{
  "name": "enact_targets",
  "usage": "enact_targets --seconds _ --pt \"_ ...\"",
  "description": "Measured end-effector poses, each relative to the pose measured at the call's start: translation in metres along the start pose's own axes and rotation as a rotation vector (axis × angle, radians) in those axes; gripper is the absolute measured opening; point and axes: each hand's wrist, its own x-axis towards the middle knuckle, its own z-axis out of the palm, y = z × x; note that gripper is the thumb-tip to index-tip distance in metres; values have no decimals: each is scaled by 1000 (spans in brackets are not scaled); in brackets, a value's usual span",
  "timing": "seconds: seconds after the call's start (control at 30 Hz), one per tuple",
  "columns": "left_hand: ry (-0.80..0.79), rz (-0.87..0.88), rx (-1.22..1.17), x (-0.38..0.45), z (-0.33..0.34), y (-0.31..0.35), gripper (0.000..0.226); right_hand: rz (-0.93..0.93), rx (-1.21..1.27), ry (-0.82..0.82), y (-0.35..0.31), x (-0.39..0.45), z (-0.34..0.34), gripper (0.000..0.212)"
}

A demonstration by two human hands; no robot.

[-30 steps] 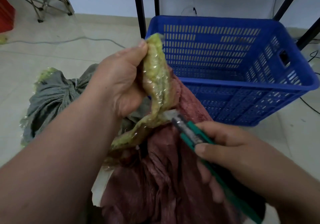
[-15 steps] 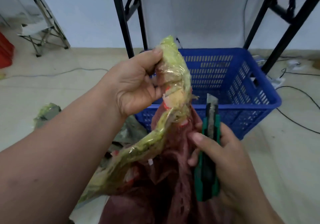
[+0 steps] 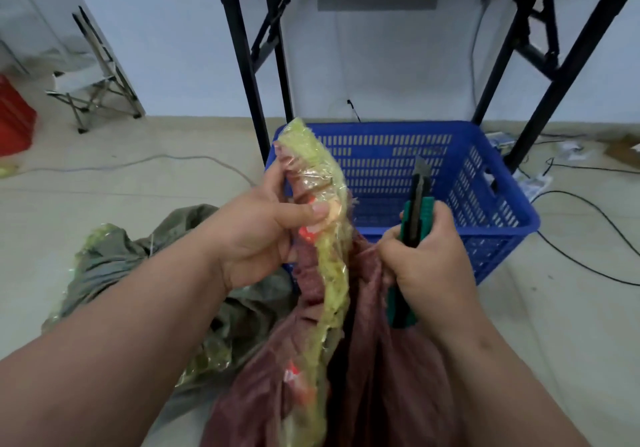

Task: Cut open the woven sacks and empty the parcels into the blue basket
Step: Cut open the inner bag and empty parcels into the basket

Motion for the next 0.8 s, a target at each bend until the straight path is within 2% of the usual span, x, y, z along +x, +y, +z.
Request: enact_targets --seconds 0.07,0.17,0.3,0.43,0.53,0.6,0.67,0.8 --pt "-57 19 -145 -5 -8 8 53 -83 -172 72 0 17 -15 19" --pt "-78 11 -209 -10 -24 15 55 -167 -297 137 -6 45 -38 21" --pt "-64 75 -211 -11 -21 18 50 -73 -234 121 -32 68 -60 22" --pt "-51 96 -164 -8 -19 8 64 107 -37 -92 -54 41 -64 36" --pt "-24 79 -93 -5 -22 2 74 230 139 -428 -59 -3 -53 38" --pt "20 71 -52 -3 -23 2 87 264 131 -611 -57 -32 -38 27" --pt "85 70 -18 -2 -21 4 100 277 104 -668 -49 -51 -22 25" --pt "117 101 118 -6 -12 11 91 295 119 -623 -44 -63 2 29"
